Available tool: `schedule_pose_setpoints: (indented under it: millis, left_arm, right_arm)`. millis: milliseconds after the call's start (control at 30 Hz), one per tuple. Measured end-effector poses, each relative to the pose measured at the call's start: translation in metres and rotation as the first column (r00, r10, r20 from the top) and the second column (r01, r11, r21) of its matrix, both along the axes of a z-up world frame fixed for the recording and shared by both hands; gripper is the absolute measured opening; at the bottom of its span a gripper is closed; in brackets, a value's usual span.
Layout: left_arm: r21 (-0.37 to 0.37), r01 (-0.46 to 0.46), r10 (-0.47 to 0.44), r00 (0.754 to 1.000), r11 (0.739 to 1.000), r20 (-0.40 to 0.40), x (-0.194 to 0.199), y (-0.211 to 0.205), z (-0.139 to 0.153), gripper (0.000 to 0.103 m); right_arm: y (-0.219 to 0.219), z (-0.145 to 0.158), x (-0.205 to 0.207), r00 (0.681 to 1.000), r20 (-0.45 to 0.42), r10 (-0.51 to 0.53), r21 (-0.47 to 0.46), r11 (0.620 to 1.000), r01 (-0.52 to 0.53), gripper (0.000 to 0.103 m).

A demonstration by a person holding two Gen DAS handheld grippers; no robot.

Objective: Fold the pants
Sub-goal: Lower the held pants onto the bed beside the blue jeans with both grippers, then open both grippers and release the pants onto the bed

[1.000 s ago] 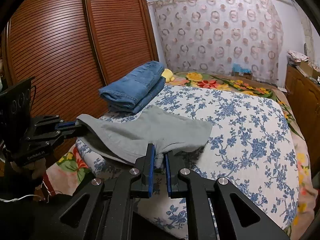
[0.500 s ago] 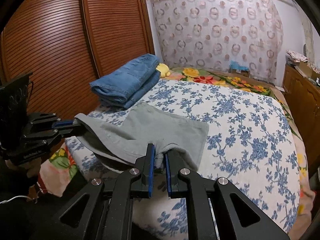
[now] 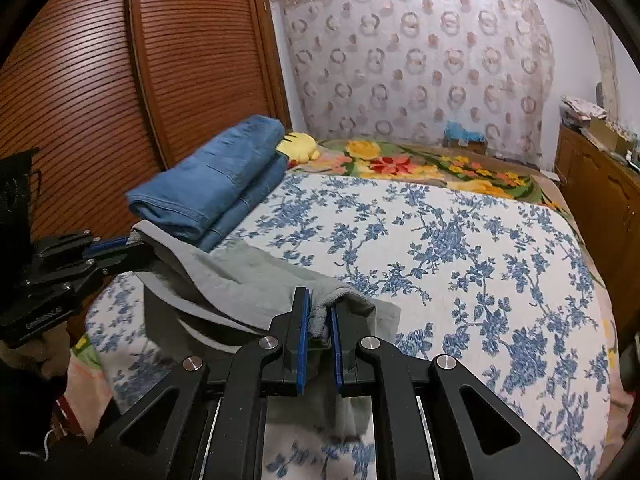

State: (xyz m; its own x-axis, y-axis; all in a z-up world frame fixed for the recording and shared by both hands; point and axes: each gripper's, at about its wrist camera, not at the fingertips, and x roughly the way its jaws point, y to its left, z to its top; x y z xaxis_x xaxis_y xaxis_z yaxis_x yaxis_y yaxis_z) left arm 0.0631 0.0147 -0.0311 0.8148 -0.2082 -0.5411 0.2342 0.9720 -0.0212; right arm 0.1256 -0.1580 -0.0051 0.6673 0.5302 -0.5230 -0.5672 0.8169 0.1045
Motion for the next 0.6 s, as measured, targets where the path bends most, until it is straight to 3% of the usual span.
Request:
schedule_pose_setpoints:
  millis: [167, 267, 300, 433, 600]
  left_arm:
    - [0.014, -0.013, 0.013, 1.0, 1.0, -0.022, 0.008, 0.0, -0.01, 0.018]
    - [0.013, -0.024, 0.024, 0.999, 1.0, -0.024, 0.007, 0.002, -0.013, 0.037]
    - [0.009, -0.026, 0.026, 0.999, 1.0, -0.027, 0.006, 0.004, -0.014, 0.048]
    - [-0.019, -0.02, 0.019, 0.998, 1.0, -0.06, 0.006, 0.009, -0.02, 0.07]
    - [-0.016, -0.029, 0.027, 0.995, 0.999, -0.092, 0.009, 0.012, -0.031, 0.072]
  right_arm:
    - [0.007, -0.009, 0.017, 0.999, -0.038, -0.01, -0.001, 1.0, 0.01, 0.01]
    - [0.012, -0.012, 0.026, 0.999, -0.047, -0.01, -0.015, 1.0, 0.009, 0.01]
    - [0.013, -0.012, 0.029, 0.999, -0.049, -0.009, -0.019, 1.0, 0.008, 0.01]
    - [0.018, -0.014, 0.036, 0.998, -0.055, -0.007, -0.021, 1.0, 0.006, 0.01]
    - [0.017, -0.014, 0.039, 0.999, -0.04, -0.006, -0.006, 1.0, 0.006, 0.01]
